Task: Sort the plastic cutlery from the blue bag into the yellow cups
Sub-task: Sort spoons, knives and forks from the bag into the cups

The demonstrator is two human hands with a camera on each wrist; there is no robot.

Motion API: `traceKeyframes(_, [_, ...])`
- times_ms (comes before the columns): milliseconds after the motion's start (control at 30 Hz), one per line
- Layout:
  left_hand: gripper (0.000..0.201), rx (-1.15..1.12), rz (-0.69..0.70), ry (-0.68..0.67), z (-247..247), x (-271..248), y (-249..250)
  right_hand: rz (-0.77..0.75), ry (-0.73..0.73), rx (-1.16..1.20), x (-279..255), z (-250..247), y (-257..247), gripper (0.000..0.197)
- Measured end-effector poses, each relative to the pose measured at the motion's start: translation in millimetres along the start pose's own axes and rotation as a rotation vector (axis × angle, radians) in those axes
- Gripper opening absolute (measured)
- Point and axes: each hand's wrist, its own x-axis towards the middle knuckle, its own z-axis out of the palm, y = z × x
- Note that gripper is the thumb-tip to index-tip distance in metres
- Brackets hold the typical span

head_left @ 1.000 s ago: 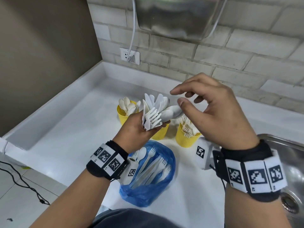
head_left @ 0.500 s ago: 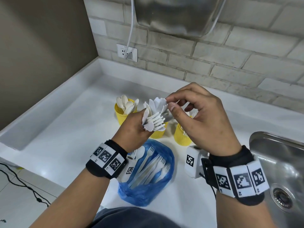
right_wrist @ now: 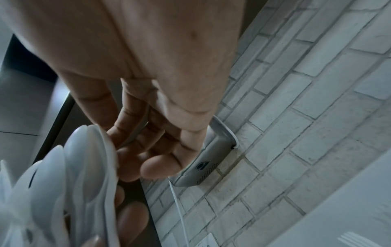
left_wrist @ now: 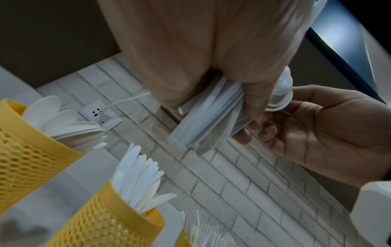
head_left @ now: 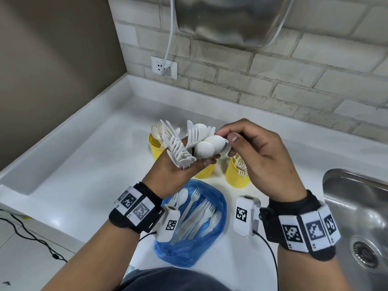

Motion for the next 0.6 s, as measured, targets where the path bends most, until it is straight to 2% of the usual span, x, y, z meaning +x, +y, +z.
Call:
traceKeyframes(133, [0.039, 0.006, 0.008, 0.013, 0, 1, 2, 0.013, -0.022, 0.04, -2, -4, -1, 0.022])
traceKeyframes(233, [0.031, 0.037, 0.049, 0.018, 3, 1, 6, -0.003, -0.058, 0.064, -5, -6, 2, 0.03])
traceKeyframes(333, [0.033, 0.086, 0.08, 0.02, 4, 2, 7, -0.038, -0.068, 0.054, -4, -4, 5, 0.033])
traceKeyframes(600, [0.031, 0.127, 0.015, 0.072, -1, 2, 5, -0.078, -0.029, -0.003, -1, -2, 0, 0.031])
